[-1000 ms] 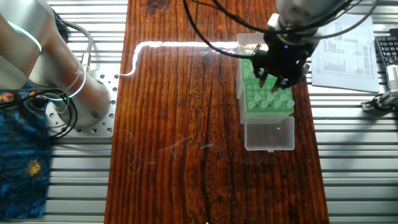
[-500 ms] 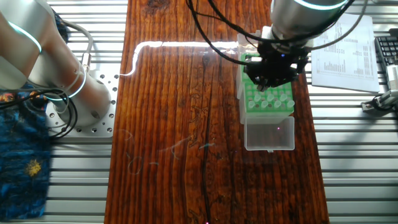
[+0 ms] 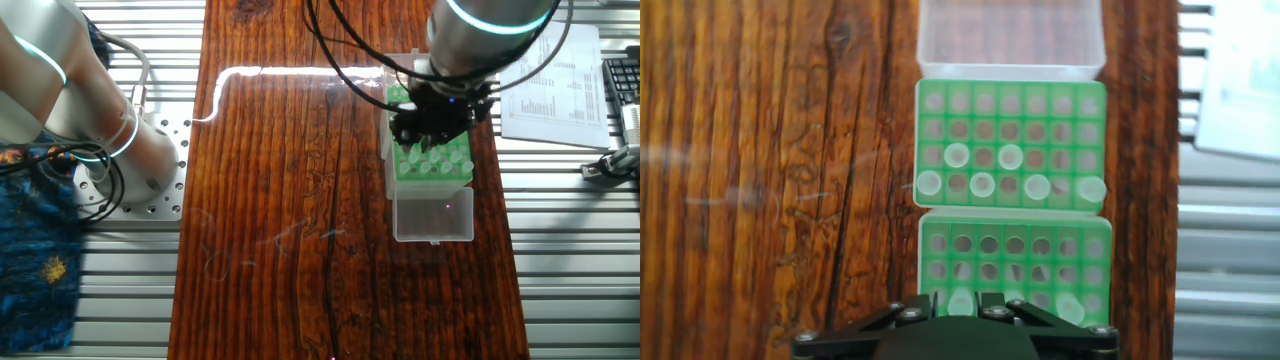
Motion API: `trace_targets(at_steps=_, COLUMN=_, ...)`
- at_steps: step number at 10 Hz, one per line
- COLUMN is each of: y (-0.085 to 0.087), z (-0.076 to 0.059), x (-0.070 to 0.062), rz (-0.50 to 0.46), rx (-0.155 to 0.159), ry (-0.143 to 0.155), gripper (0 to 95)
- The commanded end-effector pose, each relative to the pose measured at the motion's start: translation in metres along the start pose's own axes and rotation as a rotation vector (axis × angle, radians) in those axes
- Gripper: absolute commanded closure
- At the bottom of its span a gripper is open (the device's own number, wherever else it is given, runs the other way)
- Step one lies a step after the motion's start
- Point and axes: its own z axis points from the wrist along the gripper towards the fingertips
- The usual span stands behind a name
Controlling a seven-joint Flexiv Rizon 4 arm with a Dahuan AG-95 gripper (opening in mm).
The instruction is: Transfer all large pipette tips from one holder to another
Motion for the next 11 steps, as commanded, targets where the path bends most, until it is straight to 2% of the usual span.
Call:
trace_targets(at_steps=1, y=0.0018, z=0.0018, x=-0.0001, rz=-0.048, rx=0.001, ry=-0.004, gripper=76.0)
trace_targets(at_steps=11, y=0.0003, z=0.0117, x=-0.0024, rz=-0.033, rx=0.011, ry=-0.011, gripper=76.0)
